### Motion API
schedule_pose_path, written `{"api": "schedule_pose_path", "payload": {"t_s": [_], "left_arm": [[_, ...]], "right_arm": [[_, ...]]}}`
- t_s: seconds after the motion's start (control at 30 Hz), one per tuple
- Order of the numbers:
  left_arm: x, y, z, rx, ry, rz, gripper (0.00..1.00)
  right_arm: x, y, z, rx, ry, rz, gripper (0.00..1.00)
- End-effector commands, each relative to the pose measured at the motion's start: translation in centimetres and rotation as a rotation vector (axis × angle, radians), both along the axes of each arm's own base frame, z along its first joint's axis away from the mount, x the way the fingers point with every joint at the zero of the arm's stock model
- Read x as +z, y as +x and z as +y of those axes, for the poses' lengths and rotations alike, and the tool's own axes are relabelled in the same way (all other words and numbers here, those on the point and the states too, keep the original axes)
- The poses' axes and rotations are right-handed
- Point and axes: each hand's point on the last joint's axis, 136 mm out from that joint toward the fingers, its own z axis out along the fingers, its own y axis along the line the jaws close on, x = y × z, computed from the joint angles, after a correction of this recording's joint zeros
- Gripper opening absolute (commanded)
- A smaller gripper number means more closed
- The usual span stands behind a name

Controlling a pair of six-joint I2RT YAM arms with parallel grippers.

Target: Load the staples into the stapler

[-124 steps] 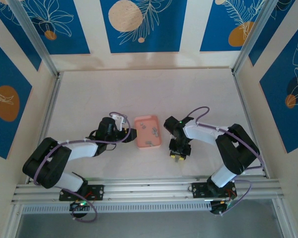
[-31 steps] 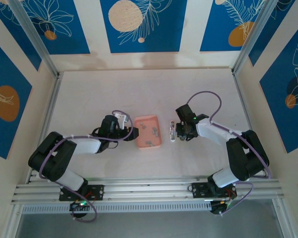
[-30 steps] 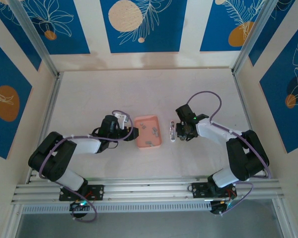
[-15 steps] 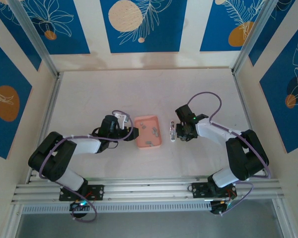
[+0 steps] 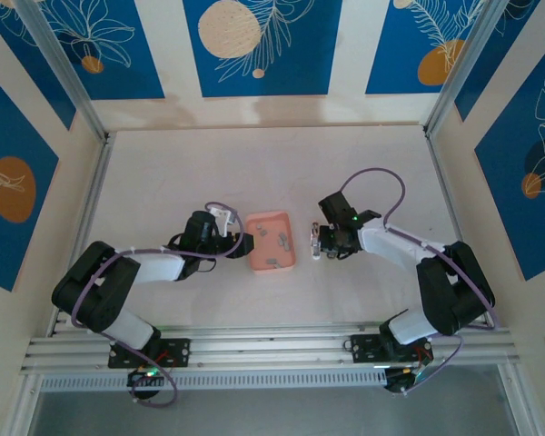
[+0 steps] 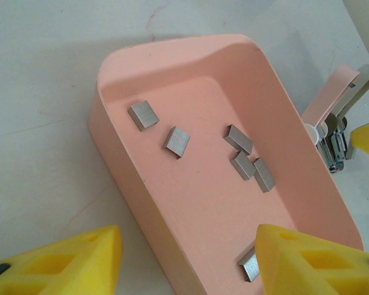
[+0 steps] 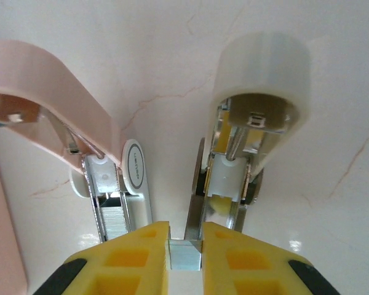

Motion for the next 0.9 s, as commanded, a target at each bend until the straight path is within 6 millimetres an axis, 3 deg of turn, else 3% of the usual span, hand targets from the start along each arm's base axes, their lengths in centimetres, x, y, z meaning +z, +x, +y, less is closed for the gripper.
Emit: {"api": "schedule_pose_path", "payload": {"t_s": [0.0, 0.87], "left_arm": [[1.0, 0.2, -1.0, -0.039, -0.015, -0.037, 0.59], [1.1, 0.2, -1.0, -0.042, -0.015, -0.038, 0.59]], "right_arm": [[1.8, 0.4, -0.9, -0.046, -0.037, -0.047, 0.19], [-0.5, 0.6, -1.1, -0.092, -0.014, -0.008, 0.19]]}}
